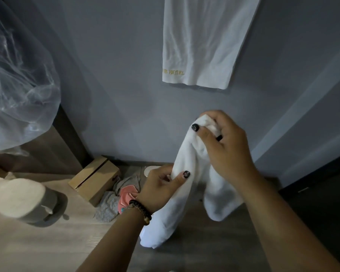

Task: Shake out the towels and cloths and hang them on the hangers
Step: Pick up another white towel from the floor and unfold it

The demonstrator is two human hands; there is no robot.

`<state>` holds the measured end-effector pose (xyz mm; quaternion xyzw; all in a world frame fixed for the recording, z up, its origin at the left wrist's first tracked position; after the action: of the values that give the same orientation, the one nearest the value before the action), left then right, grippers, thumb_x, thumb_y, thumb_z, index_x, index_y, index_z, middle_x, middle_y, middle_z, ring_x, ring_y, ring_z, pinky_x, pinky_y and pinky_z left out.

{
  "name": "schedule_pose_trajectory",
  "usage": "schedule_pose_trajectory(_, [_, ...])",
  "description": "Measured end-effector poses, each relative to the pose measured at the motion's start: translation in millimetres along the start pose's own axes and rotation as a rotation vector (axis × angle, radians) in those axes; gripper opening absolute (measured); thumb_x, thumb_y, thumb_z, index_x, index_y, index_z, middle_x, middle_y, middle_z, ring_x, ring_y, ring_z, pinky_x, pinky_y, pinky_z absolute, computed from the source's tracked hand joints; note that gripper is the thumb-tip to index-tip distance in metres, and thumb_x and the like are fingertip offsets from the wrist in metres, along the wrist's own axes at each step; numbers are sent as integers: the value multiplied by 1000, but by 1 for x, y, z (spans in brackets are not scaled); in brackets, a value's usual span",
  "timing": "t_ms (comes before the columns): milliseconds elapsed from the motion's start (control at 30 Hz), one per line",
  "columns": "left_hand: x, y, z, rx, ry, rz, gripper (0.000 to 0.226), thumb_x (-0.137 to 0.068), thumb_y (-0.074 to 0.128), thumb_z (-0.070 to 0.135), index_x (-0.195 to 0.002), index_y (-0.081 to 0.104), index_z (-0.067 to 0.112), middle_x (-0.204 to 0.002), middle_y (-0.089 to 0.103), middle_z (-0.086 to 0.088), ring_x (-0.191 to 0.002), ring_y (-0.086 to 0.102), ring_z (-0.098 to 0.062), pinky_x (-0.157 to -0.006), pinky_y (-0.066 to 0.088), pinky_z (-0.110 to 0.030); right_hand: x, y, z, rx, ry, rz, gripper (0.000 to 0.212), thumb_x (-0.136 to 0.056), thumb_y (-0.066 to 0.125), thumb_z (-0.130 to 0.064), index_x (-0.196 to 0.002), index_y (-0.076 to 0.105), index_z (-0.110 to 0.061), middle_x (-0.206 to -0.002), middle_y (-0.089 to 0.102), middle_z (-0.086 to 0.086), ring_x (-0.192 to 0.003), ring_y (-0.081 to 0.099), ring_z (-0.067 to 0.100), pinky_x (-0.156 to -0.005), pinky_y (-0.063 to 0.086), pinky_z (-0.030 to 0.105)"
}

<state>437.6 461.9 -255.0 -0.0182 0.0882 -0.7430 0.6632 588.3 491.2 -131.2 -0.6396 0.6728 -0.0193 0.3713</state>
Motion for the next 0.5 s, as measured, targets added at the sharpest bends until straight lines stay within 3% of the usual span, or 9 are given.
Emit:
schedule_pose_trajectory(67, [5, 6, -16, -116, -89, -58, 56, -85, 58, 59, -86, 69, 4, -85, 67, -12, -82, 64, -26, -76, 54, -33, -11, -18, -3, 32, -27, 70, 10, -86, 61, -23, -96, 59, -25, -78, 60, -20, -72, 55, -6, -67, 41, 8])
schedule_pose_trajectory(100, [10, 8, -23, -192, -127, -46, 44, -87, 59, 53, -80, 68, 10, -77, 66, 1, -75, 63, -13, -69, 50, -18, -17, -30, -3, 50, -31, 117, 9, -86, 61, -24, -95, 59, -26, -74, 59, -18, -69, 54, -4, -65, 41, 11])
schedule_pose_trajectory(167, [19, 8, -35, -272, -134, -2, 23, -88, 65, 35, -66, 62, 28, -62, 61, 19, -64, 57, 2, -60, 41, -9, -29, -58, -1, 98, -29, 223, 7, -85, 62, -24, -92, 60, -24, -69, 59, -19, -66, 53, -5, -64, 40, 10])
schedule_pose_trajectory(233, [22, 4, -48, -248, -127, 16, 21, -83, 70, 34, -63, 64, 32, -64, 63, 23, -63, 57, 1, -59, 41, -12, -37, -86, 3, 138, 3, 310, 9, -84, 63, -23, -92, 64, -20, -73, 61, -13, -69, 55, -2, -67, 43, 14])
schedule_pose_trajectory(300, [18, 0, -53, -134, -141, 33, 26, -77, 75, 46, -66, 71, 23, -72, 69, 4, -67, 63, -14, -63, 51, -30, -38, -108, 11, 202, 47, 345, 14, -84, 63, -27, -94, 65, -18, -82, 63, -5, -76, 58, 5, -71, 47, 21])
schedule_pose_trajectory(367, [10, -3, -51, -106, -109, 67, 45, -70, 71, 58, -71, 72, 13, -75, 68, -8, -72, 63, -28, -69, 53, -44, -35, -121, 17, 294, 78, 324, 16, -84, 64, -29, -97, 63, -21, -86, 62, -9, -83, 59, 6, -73, 47, 16])
schedule_pose_trajectory(433, [4, -5, -41, -133, -26, 107, 53, -68, 65, 59, -71, 70, 7, -75, 65, -12, -70, 61, -28, -67, 52, -47, -29, -127, 19, 349, 108, 230, 21, -80, 67, -30, -100, 62, -25, -87, 61, -15, -85, 57, 2, -72, 42, 6])
schedule_pose_trajectory(500, [0, -6, -27, -150, 57, 137, 54, -70, 63, 57, -72, 69, 3, -75, 64, -14, -70, 61, -28, -67, 52, -48, -23, -121, 17, 407, 107, 23, 32, -72, 69, -41, -101, 63, -30, -90, 63, -9, -82, 57, 3, -71, 39, 2])
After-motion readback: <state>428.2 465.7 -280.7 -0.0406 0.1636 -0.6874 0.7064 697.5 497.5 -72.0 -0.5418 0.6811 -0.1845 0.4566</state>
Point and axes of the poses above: each hand's wrist, its own x-axis away from the middle knuckle, its own y-axis out of the palm, z = x × y, the point moved 1 cm from there along -x, towards the middle knuckle
